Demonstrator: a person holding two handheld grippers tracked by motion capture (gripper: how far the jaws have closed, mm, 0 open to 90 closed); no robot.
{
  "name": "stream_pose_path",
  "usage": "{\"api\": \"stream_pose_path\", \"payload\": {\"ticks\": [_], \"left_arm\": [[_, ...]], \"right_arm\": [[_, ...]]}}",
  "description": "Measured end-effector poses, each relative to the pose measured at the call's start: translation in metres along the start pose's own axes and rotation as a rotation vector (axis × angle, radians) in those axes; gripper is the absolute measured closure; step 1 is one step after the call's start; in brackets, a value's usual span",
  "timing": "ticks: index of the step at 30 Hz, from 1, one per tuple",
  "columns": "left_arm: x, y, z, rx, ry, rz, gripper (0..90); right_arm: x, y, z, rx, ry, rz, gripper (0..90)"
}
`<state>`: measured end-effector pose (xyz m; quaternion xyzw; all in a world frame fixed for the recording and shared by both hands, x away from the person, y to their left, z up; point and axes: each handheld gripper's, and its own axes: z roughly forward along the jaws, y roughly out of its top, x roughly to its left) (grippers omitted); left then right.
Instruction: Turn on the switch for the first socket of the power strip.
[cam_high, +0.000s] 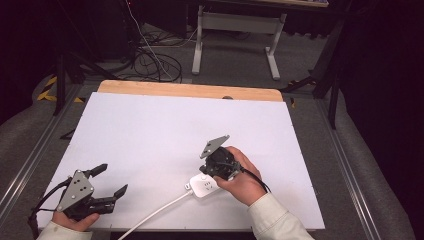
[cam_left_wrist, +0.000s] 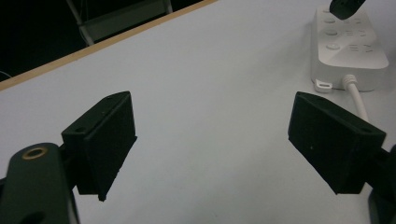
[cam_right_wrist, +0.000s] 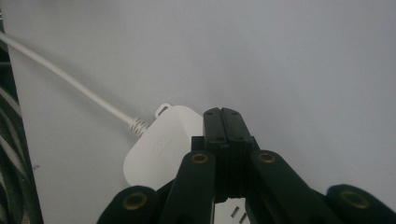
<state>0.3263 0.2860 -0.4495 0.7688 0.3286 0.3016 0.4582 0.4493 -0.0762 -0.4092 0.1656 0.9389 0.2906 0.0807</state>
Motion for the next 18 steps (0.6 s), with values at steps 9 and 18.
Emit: {"api": "stream_pose_path", "payload": {"ticks": [9,18], "left_arm": [[0.000,0.000,0.000,0.001,-0.003,0.000,15.7],[0.000,0.000,0.000,-0.001,0.000,-0.002,15.6]], "right_arm": [[0.005,0.005,-0.016,-0.072,-0.020,-0.021,90.0],[0.008,0.006,-0.021,-0.093,-0.033,-0.029,90.0]]}}
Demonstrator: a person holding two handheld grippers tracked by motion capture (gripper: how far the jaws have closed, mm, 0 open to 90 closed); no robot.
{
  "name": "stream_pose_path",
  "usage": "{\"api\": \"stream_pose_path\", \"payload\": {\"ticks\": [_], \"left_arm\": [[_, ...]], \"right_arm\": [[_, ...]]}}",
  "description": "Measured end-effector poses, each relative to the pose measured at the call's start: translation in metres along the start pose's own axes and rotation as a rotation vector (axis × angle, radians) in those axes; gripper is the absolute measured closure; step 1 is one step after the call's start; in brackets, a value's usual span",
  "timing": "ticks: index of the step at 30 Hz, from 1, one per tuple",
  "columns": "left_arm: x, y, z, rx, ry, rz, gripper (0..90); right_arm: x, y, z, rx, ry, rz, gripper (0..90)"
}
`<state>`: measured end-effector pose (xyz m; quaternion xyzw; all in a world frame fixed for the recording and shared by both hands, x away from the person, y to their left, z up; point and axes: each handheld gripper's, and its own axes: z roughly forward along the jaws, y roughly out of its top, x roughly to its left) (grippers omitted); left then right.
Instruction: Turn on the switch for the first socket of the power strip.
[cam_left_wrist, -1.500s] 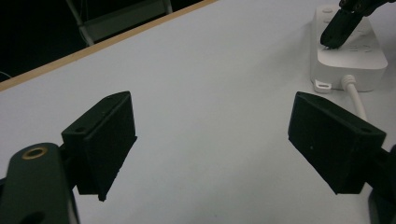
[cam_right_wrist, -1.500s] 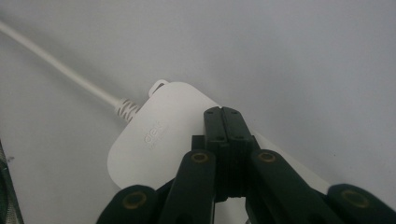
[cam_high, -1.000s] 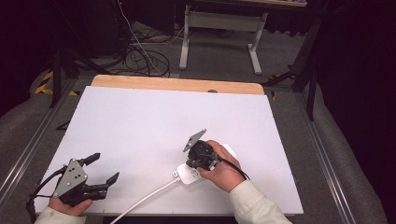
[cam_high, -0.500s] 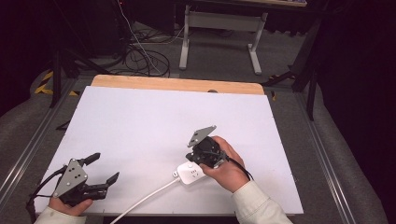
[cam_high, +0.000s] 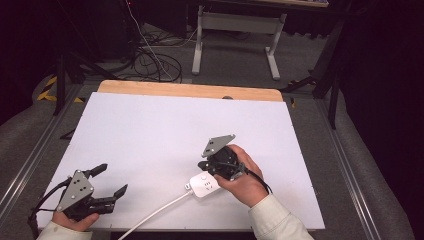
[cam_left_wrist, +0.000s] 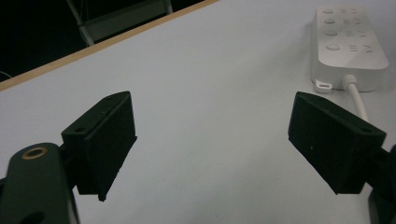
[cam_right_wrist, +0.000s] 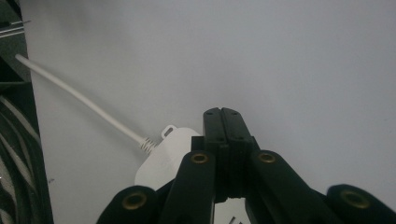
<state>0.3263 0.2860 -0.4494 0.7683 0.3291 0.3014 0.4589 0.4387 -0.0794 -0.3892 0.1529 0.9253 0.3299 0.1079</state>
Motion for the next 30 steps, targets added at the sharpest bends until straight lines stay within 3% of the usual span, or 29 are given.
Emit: {"api": "stream_pose_path", "payload": {"ticks": [2,6,7,8,11,12,19,30], "left_arm": [[0.000,0.000,0.000,-0.001,0.000,0.000,15.6],[0.000,0.000,-0.001,-0.002,0.000,-0.006,15.6],[0.000,0.000,-0.001,-0.002,0.000,-0.006,15.6],[0.000,0.000,-0.001,-0.003,0.001,-0.007,15.6],[0.000,0.000,0.000,-0.002,-0.001,-0.008,15.6],[0.000,0.000,0.000,-0.002,0.000,-0.006,15.6],[0.000,0.000,-0.001,-0.003,-0.001,-0.011,15.6],[0.000,0.000,-0.001,-0.003,-0.004,-0.014,15.7]], "right_arm": [[0.000,0.000,0.000,-0.007,-0.005,-0.001,90.0],[-0.001,-0.001,-0.006,-0.051,-0.009,0.002,73.4],[-0.001,-0.001,-0.006,-0.051,-0.009,0.002,73.4],[-0.002,-0.003,-0.011,-0.080,-0.014,0.010,65.0],[-0.003,-0.005,-0.017,-0.113,-0.014,0.022,60.0],[-0.004,-0.008,-0.023,-0.142,-0.028,0.022,53.4],[-0.003,-0.018,-0.042,-0.206,-0.110,0.055,32.5],[-0.008,-0.047,-0.064,-0.311,-0.143,0.155,20.4]]}}
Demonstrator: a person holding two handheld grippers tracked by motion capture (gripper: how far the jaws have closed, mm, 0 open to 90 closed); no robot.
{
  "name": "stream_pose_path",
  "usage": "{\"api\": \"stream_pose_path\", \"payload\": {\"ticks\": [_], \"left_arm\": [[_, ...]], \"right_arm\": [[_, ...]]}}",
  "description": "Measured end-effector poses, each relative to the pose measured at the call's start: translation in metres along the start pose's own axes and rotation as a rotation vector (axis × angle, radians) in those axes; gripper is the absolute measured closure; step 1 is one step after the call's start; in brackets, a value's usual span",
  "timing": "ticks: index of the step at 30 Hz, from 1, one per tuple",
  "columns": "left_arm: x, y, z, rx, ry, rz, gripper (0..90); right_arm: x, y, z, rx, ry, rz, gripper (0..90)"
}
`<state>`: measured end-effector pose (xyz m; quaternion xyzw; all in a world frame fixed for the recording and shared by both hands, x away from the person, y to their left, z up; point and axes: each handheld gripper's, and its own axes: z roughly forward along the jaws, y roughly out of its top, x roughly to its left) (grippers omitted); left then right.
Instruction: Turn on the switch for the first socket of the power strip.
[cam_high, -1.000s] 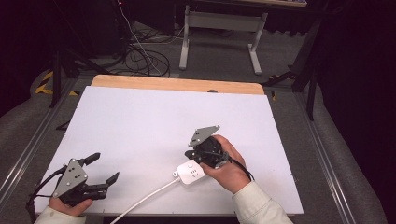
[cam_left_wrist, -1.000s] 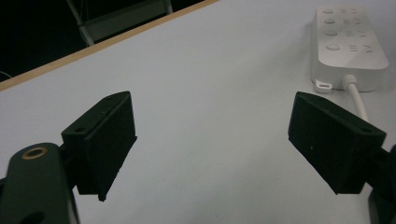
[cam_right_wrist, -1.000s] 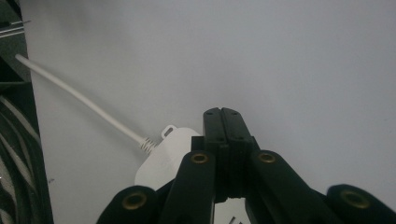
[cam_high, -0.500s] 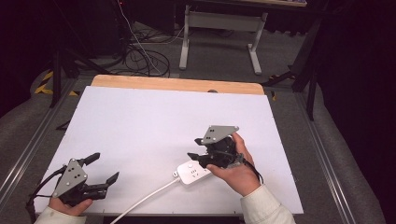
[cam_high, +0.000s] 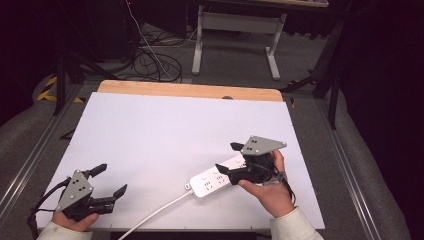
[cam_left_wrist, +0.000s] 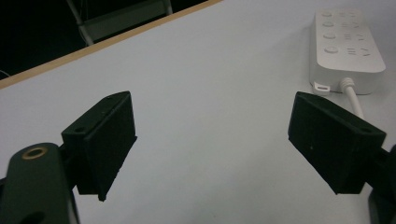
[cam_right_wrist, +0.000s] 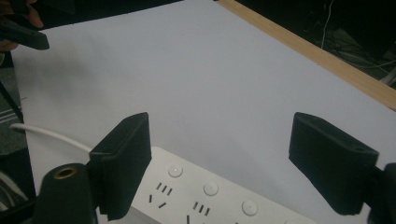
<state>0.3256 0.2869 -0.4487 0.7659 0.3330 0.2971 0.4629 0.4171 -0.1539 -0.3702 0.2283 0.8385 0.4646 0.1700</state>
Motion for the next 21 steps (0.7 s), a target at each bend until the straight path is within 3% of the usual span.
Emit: {"api": "stream_pose_path", "payload": {"ticks": [5,14,21], "left_arm": [[0.000,0.000,0.000,0.000,-0.001,-0.001,15.7],[-0.001,0.000,0.000,-0.003,0.000,-0.005,15.7],[-0.001,0.000,-0.001,-0.004,-0.001,-0.007,15.6]], "right_arm": [[-0.006,-0.014,-0.012,-0.043,-0.018,0.022,18.0],[-0.016,-0.038,-0.026,-0.054,-0.043,0.049,17.7],[-0.024,-0.063,-0.032,-0.069,-0.048,0.104,14.5]]}}
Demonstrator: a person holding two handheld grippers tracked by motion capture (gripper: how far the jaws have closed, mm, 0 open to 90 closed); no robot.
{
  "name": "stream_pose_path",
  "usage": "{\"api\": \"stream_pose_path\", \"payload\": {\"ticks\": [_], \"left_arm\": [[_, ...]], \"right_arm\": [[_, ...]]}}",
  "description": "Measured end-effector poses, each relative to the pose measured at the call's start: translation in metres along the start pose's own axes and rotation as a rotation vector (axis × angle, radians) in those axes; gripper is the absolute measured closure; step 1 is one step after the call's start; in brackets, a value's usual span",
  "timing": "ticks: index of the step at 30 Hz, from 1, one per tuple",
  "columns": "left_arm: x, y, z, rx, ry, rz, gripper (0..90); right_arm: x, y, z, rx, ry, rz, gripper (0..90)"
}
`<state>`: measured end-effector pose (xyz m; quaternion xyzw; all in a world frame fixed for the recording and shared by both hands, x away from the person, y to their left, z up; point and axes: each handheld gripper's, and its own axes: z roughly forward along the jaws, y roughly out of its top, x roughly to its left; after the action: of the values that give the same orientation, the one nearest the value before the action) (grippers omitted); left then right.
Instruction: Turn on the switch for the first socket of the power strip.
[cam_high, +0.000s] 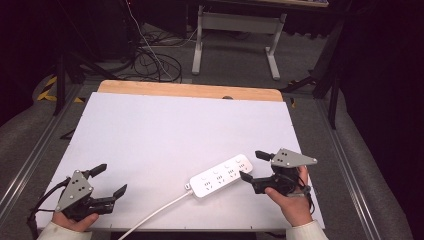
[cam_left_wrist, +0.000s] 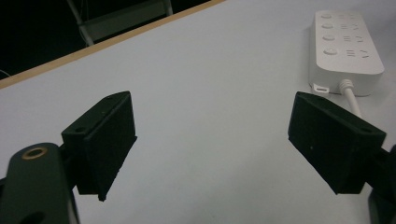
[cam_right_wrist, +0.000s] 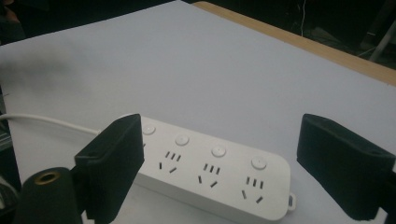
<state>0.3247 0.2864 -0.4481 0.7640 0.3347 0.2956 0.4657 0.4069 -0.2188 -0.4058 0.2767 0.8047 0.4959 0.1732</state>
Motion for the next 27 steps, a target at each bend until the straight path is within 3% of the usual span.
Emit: {"api": "stream_pose_path", "payload": {"ticks": [5,12,19,27], "left_arm": [[0.000,0.000,0.000,-0.002,0.002,-0.002,15.6],[0.000,0.000,0.000,-0.004,0.003,0.001,15.4],[0.001,-0.001,0.001,-0.010,0.009,0.003,13.8],[0.003,-0.002,0.001,-0.011,0.002,-0.010,13.5]], "right_arm": [[-0.009,-0.022,-0.003,-0.007,-0.003,0.037,11.3],[-0.014,-0.039,-0.004,-0.021,-0.010,0.048,9.9],[-0.012,-0.056,0.000,0.016,-0.030,0.029,9.7],[-0.013,-0.073,0.009,0.082,-0.017,0.069,9.4]]}}
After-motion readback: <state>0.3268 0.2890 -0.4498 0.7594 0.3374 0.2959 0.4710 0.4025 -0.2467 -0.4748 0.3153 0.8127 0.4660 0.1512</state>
